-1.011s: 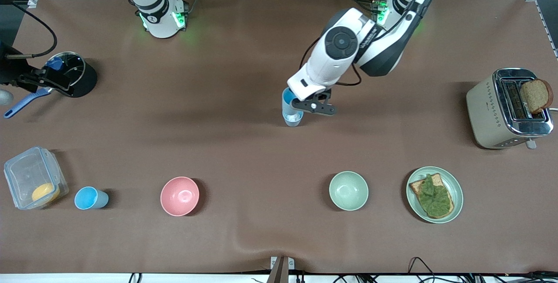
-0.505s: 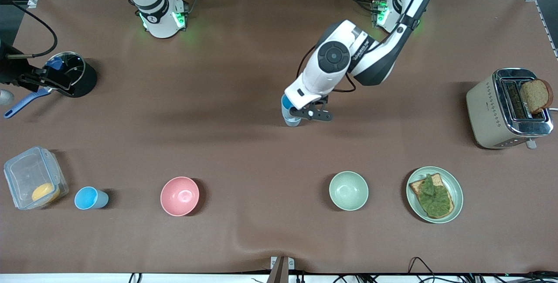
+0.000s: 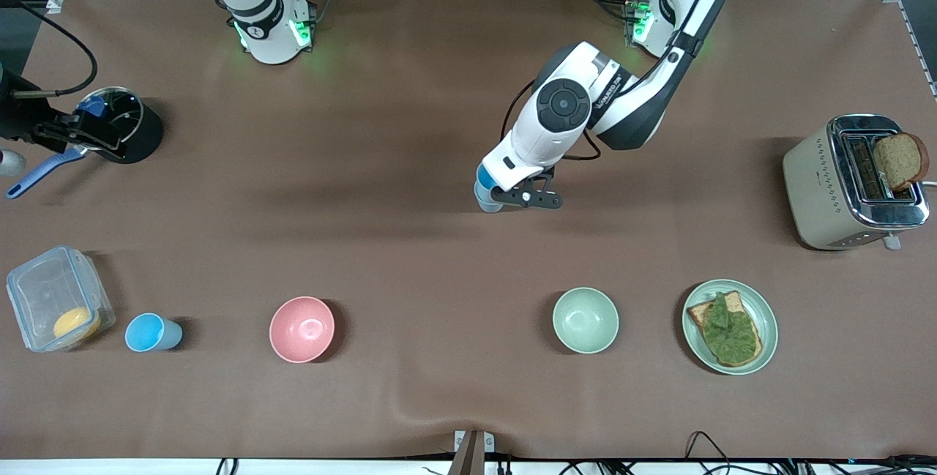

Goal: Stack blue cups with both arms
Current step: 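Lower the plain cup into the tissue cup and open the left gripper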

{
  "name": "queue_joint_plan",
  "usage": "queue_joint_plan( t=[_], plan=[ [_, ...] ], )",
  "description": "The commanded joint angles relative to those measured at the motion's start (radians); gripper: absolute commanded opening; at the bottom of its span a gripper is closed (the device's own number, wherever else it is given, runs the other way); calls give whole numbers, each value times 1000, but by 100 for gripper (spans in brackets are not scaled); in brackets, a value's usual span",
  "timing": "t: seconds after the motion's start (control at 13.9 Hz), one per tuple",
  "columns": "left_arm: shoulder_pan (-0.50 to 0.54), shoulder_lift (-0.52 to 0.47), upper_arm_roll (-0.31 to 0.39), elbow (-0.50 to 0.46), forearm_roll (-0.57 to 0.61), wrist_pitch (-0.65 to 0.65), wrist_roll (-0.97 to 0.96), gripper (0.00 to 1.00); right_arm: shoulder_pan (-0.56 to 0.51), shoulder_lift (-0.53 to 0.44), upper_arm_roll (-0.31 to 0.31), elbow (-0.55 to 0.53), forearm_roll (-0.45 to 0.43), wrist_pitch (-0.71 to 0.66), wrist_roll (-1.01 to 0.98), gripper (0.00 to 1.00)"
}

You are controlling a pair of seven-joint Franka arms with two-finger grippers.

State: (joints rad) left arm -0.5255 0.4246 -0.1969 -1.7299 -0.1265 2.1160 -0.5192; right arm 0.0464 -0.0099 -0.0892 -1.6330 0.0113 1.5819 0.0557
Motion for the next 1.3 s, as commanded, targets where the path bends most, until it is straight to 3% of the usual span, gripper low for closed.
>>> queue_joint_plan(
  t=[0.0,0.65,0.87,1.08,1.16,1.23],
  plan=[
    [-14,23,8,24,-15,-8,-13,0,-8,-9,8,1,9,-13,15,100],
    [-14,45,8,36,-10,-5,-15,0,-10,-9,8,1,9,-13,13,100],
    [-14,51,8,36,-10,-5,-15,44,-11,-9,8,1,9,-14,6,100],
    [-13,43,11,36,-10,-5,-13,59,-11,-10,8,4,9,-22,0,100],
    [-11,37,13,38,-10,-5,-15,69,-11,-12,8,4,9,-23,-1,100],
    [-10,22,17,36,-10,-5,-13,92,-10,-12,8,4,9,-23,-1,100]
  ],
)
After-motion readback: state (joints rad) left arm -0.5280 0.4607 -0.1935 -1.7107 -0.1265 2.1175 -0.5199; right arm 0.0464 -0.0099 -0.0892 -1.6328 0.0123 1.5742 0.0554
